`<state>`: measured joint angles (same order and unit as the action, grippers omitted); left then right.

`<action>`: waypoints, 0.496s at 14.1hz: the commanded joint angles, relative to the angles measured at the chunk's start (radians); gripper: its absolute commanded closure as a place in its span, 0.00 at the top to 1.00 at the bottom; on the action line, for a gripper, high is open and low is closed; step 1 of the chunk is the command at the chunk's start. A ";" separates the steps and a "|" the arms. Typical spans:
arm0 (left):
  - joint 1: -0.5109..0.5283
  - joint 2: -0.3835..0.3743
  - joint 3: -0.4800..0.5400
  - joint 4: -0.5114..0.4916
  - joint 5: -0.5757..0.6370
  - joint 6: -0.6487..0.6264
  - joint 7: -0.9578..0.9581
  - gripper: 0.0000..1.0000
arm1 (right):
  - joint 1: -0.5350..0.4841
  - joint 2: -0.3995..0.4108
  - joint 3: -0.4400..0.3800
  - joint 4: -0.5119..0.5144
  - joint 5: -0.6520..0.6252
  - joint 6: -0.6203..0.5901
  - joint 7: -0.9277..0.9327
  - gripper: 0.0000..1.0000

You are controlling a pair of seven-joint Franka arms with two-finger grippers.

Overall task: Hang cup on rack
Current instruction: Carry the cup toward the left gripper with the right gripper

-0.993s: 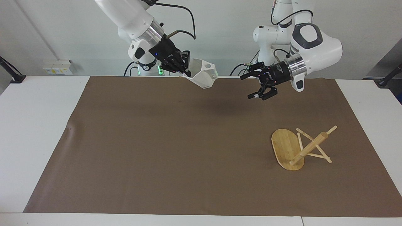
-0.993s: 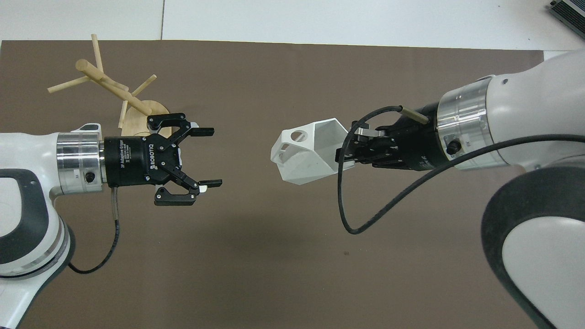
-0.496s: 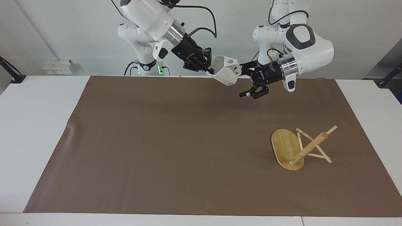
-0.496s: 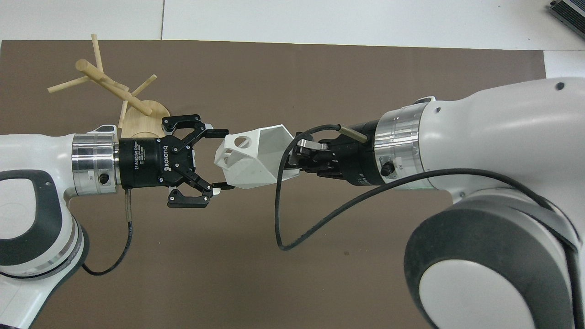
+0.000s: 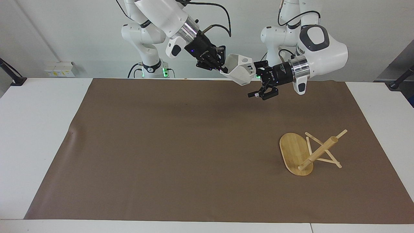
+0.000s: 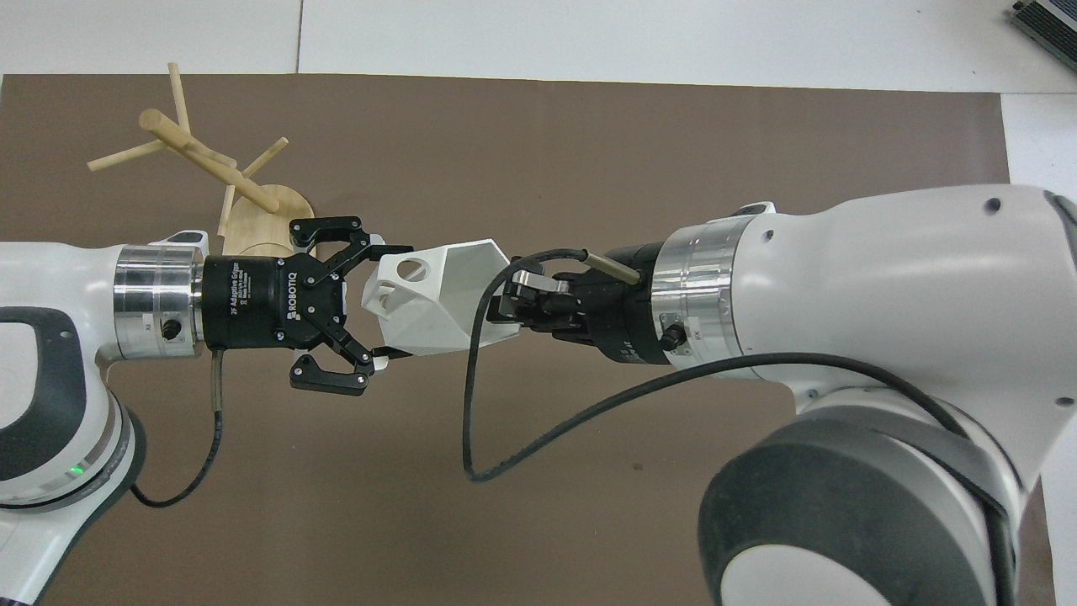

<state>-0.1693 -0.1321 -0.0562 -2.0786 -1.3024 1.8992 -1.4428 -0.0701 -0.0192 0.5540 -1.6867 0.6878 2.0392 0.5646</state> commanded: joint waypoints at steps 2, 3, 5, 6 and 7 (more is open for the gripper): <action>0.046 -0.012 -0.005 0.014 0.067 -0.112 0.045 1.00 | 0.004 -0.010 0.009 -0.038 0.024 0.055 0.024 0.00; 0.068 -0.009 -0.007 0.014 0.095 -0.145 0.062 1.00 | 0.004 -0.010 0.009 -0.038 0.024 0.055 0.024 0.00; 0.097 -0.004 -0.007 0.015 0.126 -0.173 0.081 1.00 | 0.004 -0.010 0.009 -0.038 0.024 0.055 0.024 0.00; 0.097 -0.004 -0.007 0.015 0.141 -0.173 0.087 1.00 | 0.004 -0.010 0.009 -0.038 0.024 0.055 0.024 0.00; 0.097 -0.004 -0.007 0.014 0.141 -0.180 0.088 1.00 | 0.004 -0.010 0.009 -0.038 0.024 0.055 0.024 0.00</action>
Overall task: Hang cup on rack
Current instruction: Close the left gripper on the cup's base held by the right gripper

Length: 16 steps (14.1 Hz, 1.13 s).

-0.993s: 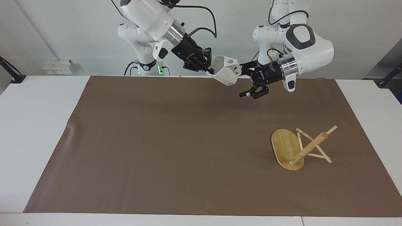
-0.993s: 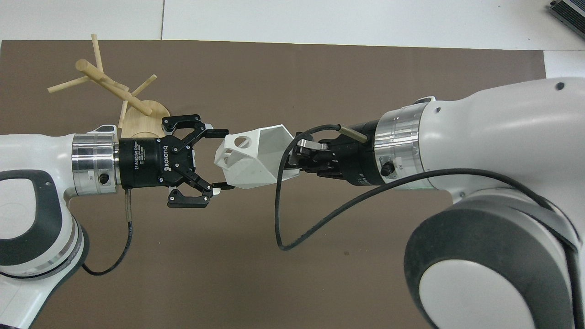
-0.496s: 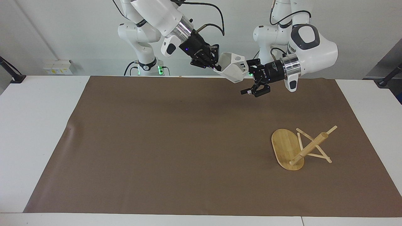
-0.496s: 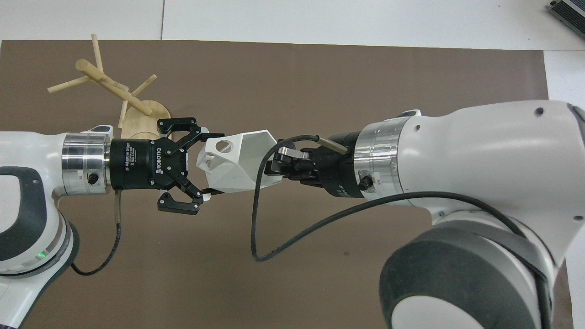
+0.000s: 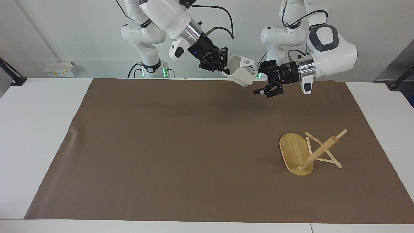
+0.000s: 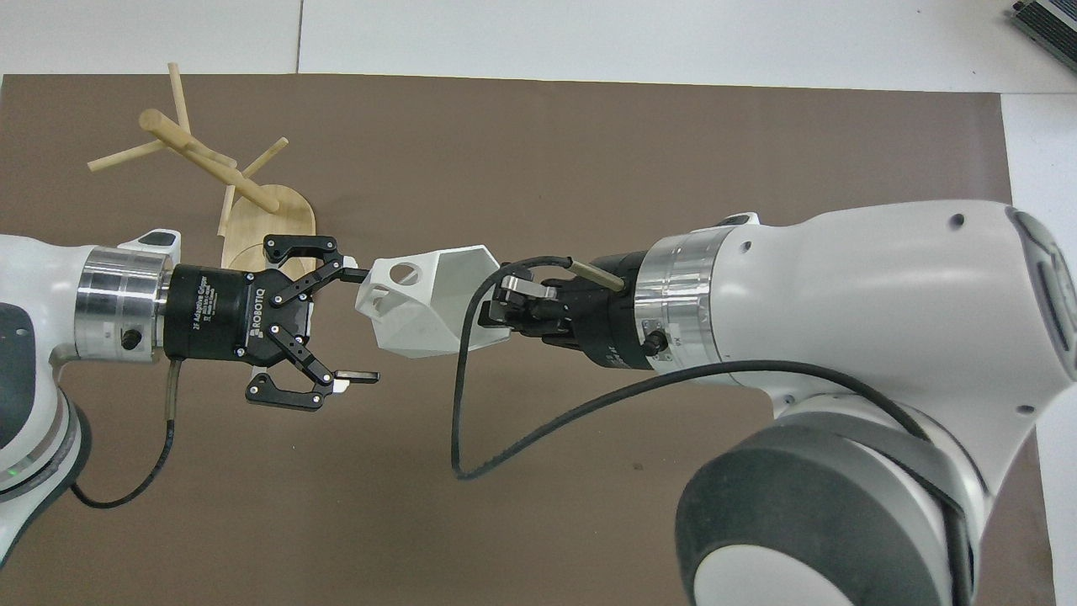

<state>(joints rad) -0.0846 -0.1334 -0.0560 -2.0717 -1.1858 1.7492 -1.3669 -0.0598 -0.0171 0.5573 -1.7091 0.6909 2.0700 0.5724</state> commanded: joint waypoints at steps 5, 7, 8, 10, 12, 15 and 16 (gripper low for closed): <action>0.016 -0.014 -0.004 0.015 -0.037 -0.069 -0.035 1.00 | -0.006 -0.012 0.006 -0.015 0.021 0.025 0.017 0.00; 0.014 -0.018 -0.004 0.016 -0.060 -0.060 -0.081 1.00 | -0.006 -0.012 0.006 -0.015 0.021 0.025 0.015 0.00; 0.014 -0.021 -0.005 0.016 -0.063 -0.054 -0.087 1.00 | -0.006 -0.012 0.006 -0.015 0.021 0.025 0.015 0.00; 0.002 -0.023 -0.007 0.012 -0.073 -0.034 -0.093 1.00 | -0.006 -0.012 0.006 -0.015 0.021 0.025 0.015 0.00; -0.007 -0.025 -0.019 0.005 -0.103 0.015 -0.119 1.00 | -0.006 -0.012 0.006 -0.015 0.021 0.024 0.015 0.00; -0.018 -0.023 -0.021 0.005 -0.107 0.045 -0.133 1.00 | -0.006 -0.011 0.006 -0.014 0.021 0.024 0.015 0.00; -0.018 -0.023 -0.027 0.005 -0.107 0.062 -0.133 1.00 | -0.006 -0.011 0.006 -0.014 0.021 0.024 0.015 0.00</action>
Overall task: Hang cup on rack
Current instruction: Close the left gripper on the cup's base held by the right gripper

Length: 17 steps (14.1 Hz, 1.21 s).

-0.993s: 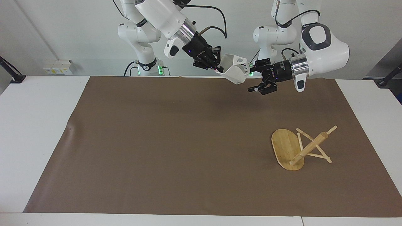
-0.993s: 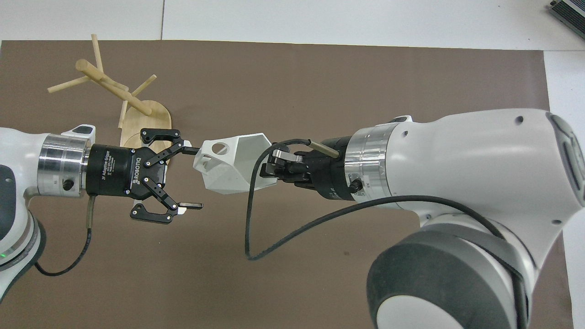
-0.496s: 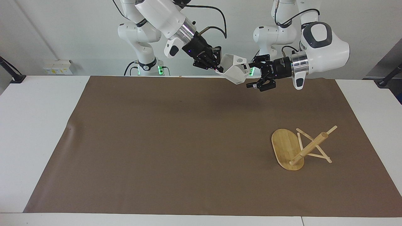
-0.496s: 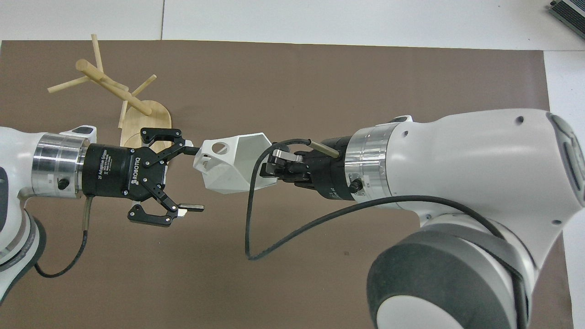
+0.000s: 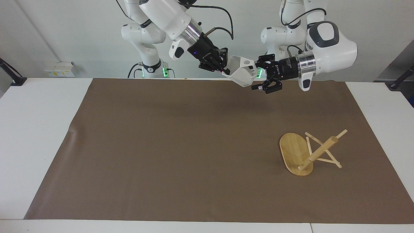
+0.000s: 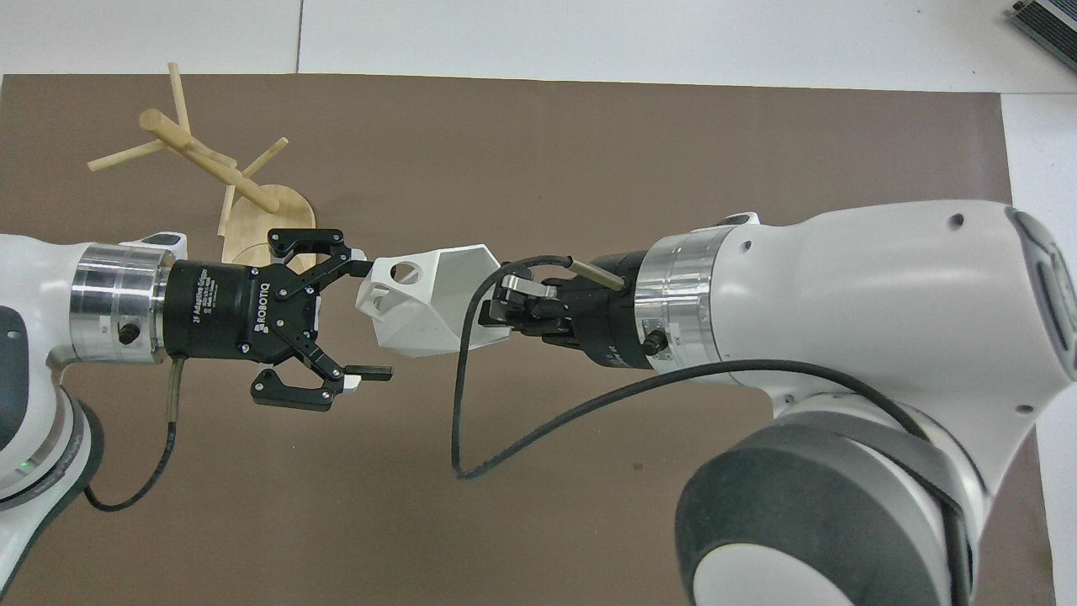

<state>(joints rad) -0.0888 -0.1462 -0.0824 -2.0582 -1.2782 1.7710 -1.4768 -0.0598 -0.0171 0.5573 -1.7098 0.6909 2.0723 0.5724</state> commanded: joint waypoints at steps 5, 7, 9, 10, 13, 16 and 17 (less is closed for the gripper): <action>-0.057 -0.010 -0.013 -0.013 -0.020 0.099 -0.023 1.00 | -0.006 -0.011 0.006 -0.013 0.021 0.022 0.015 0.00; -0.055 -0.010 -0.013 -0.011 -0.020 0.088 -0.027 1.00 | -0.006 -0.011 0.006 -0.013 0.021 0.022 0.015 0.00; -0.054 -0.012 -0.011 -0.010 -0.018 0.079 -0.027 1.00 | -0.006 -0.011 0.006 -0.013 0.021 0.022 0.015 0.00; -0.054 -0.012 -0.011 -0.008 -0.018 0.077 -0.027 0.97 | -0.006 -0.011 0.006 -0.013 0.021 0.022 0.015 0.00; -0.046 -0.024 -0.007 -0.002 -0.006 0.053 -0.019 0.15 | -0.006 -0.011 0.006 -0.013 0.021 0.022 0.015 0.00; -0.040 -0.024 -0.002 0.000 -0.004 0.039 -0.016 0.00 | -0.006 -0.011 0.006 -0.013 0.021 0.020 0.017 0.00; -0.038 -0.024 -0.002 -0.002 -0.003 0.038 -0.017 0.00 | -0.006 -0.011 0.006 -0.013 0.021 0.020 0.015 0.00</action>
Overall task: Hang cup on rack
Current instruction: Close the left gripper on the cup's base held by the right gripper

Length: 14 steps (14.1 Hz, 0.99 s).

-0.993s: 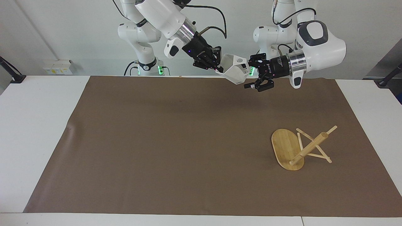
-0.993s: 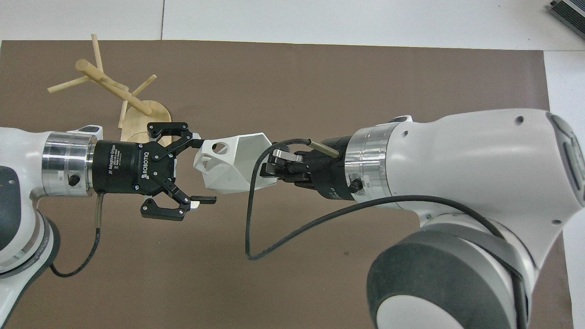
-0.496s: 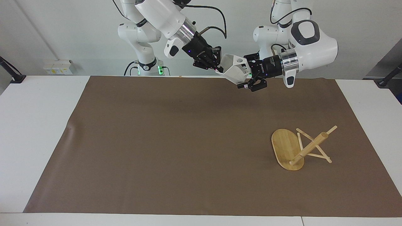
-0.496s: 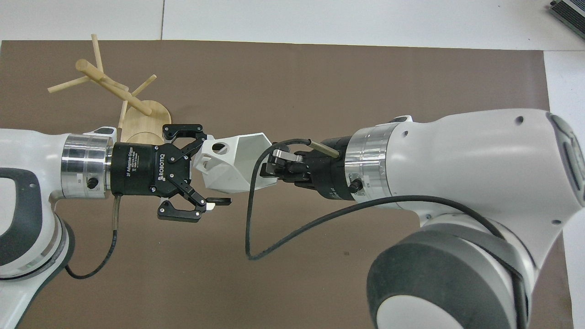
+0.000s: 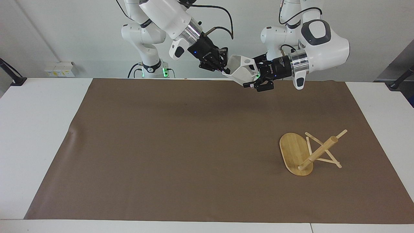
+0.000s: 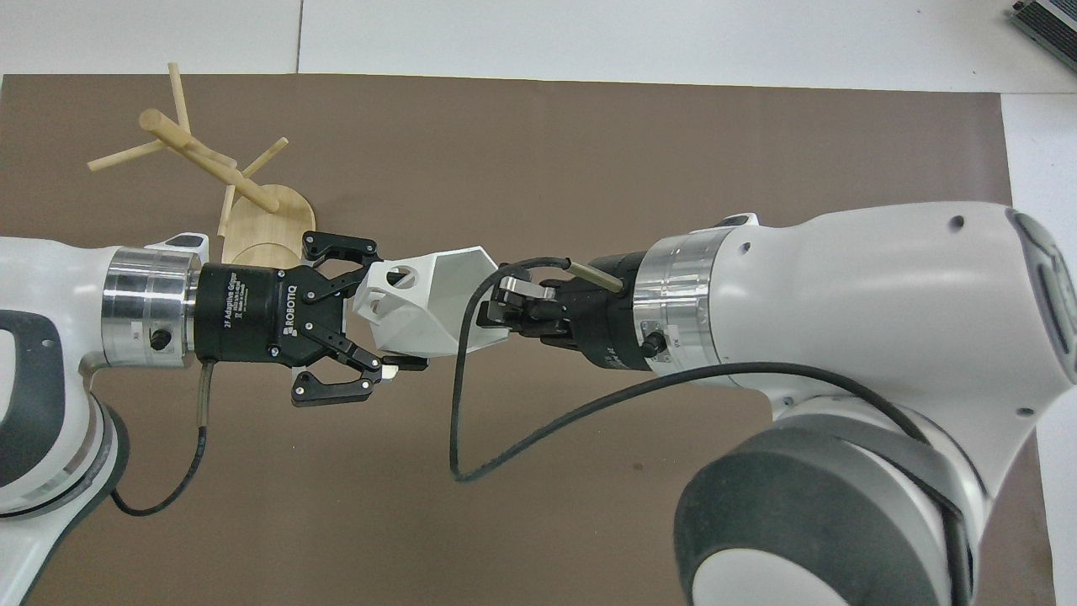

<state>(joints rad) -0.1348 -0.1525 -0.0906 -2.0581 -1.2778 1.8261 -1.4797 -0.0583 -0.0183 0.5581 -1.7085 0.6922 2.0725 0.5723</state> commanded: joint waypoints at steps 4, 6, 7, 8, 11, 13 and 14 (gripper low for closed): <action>0.012 -0.021 0.006 -0.002 -0.003 -0.019 -0.021 0.00 | -0.008 -0.009 0.003 -0.014 0.018 0.018 0.015 0.30; 0.012 -0.021 0.006 -0.002 -0.003 -0.018 -0.025 0.00 | -0.008 -0.009 0.003 -0.014 0.017 0.018 0.008 0.82; 0.012 -0.021 0.006 -0.002 -0.003 -0.019 -0.027 0.00 | -0.008 -0.009 0.003 -0.014 0.006 0.020 0.000 1.00; 0.012 -0.022 0.006 -0.002 -0.002 -0.018 -0.028 0.00 | -0.008 -0.009 0.005 -0.014 0.004 0.021 -0.003 1.00; -0.002 -0.024 0.003 -0.002 0.058 -0.018 -0.042 0.00 | -0.008 -0.009 0.005 -0.014 0.004 0.021 0.000 1.00; -0.002 -0.025 0.000 -0.011 0.087 -0.014 -0.098 0.00 | -0.008 -0.009 0.005 -0.013 0.004 0.021 0.000 1.00; -0.003 -0.025 0.000 -0.010 0.106 -0.017 -0.140 0.00 | -0.008 -0.009 0.003 -0.013 0.004 0.021 0.000 1.00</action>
<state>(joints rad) -0.1354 -0.1591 -0.0938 -2.0596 -1.2079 1.8237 -1.5459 -0.0586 -0.0180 0.5567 -1.7092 0.6923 2.0791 0.5724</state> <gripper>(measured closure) 0.278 0.009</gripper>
